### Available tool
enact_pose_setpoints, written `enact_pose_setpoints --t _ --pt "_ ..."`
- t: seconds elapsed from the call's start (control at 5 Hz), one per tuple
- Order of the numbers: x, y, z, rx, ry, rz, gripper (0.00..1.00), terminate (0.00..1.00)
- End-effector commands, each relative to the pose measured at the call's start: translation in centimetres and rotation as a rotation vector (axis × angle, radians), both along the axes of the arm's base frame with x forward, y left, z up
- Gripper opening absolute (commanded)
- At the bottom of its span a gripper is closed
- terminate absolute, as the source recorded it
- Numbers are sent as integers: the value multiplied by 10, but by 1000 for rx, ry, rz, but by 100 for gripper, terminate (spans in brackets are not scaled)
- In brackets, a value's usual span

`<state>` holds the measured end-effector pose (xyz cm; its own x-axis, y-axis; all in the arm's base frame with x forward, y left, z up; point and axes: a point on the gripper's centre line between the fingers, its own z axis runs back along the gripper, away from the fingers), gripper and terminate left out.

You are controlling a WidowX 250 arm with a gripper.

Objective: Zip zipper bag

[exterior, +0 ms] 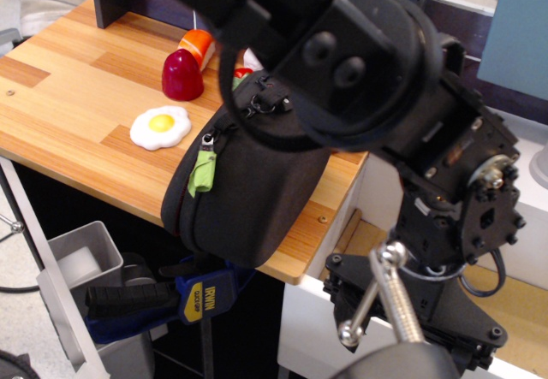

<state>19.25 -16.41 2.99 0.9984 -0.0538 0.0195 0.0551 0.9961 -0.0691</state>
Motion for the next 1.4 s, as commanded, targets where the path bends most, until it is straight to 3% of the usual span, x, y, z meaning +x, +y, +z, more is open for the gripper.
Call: enact_pose_setpoints --t 0.0,0.4,0.6,0.8,1.0,1.2 --pt "0 0 0 0 0 0 100 0" --pt "10 27 68 -138 19 -33 100 0" --pt "8 47 101 -147 42 -52 100 0" --pt "2 72 115 -148 45 -29 100 0" --pt "-4 93 122 -104 45 -9 100 0" --pt "1 114 111 -114 42 47 100 0"
